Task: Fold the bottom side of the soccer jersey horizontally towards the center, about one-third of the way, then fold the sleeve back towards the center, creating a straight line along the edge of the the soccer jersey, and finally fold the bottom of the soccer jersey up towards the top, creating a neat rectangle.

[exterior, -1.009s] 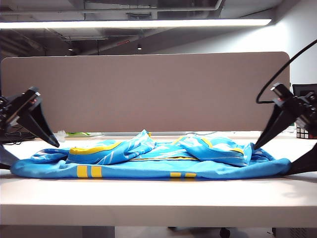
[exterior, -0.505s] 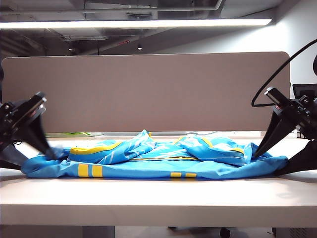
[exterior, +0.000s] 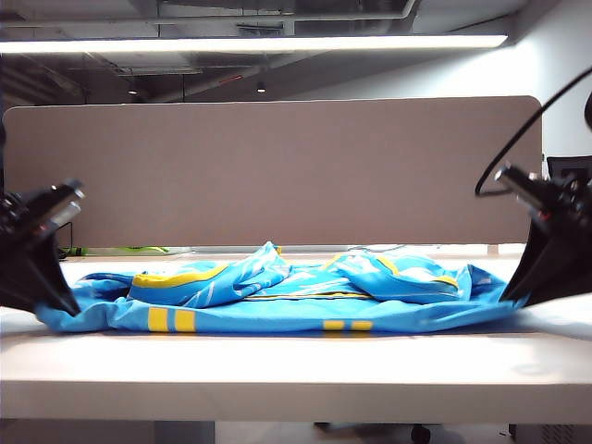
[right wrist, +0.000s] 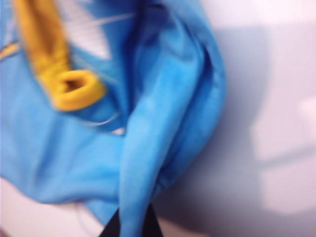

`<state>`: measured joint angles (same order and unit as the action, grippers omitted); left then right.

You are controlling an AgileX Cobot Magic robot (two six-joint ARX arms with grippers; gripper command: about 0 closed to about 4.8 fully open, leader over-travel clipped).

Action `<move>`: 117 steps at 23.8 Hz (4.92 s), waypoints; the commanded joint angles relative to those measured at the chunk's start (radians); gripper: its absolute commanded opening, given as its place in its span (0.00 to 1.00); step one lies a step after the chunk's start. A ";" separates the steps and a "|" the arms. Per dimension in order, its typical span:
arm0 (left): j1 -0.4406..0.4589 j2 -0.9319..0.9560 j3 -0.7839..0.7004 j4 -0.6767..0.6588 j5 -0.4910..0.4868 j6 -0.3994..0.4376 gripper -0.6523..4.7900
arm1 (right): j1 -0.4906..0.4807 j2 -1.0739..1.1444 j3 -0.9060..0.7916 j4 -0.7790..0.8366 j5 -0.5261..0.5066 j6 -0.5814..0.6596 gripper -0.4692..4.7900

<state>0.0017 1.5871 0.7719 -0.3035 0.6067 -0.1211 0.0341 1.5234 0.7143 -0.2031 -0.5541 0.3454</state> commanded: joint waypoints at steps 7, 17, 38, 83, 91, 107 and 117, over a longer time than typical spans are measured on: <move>0.000 -0.404 -0.060 -0.313 0.015 0.043 0.11 | 0.014 -0.347 -0.050 -0.309 -0.032 -0.119 0.07; 0.001 -0.882 -0.159 -0.542 -0.028 0.019 0.11 | 0.013 -0.808 -0.132 -0.504 -0.019 -0.078 0.07; 0.001 0.134 0.345 0.447 -0.188 -0.145 0.11 | -0.006 0.328 0.532 0.287 0.002 0.096 0.07; 0.101 -1.560 -0.366 -0.132 -0.250 -0.022 0.11 | -0.116 -1.389 -0.309 -0.045 0.162 -0.268 0.07; 0.100 -1.575 -0.438 -0.080 -0.251 -0.080 0.11 | -0.118 -1.508 -0.441 -0.131 0.264 -0.268 0.07; 0.099 -1.572 -0.764 0.404 -0.414 -0.111 0.11 | -0.117 -1.524 -0.714 0.205 0.484 -0.267 0.07; 0.100 -1.572 -0.764 0.451 -0.420 -0.036 0.11 | -0.117 -1.524 -0.714 0.229 0.491 -0.267 0.07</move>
<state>0.0998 0.0139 0.0017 0.1463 0.1719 -0.1650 -0.0837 0.0017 0.0071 0.0097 -0.0650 0.0807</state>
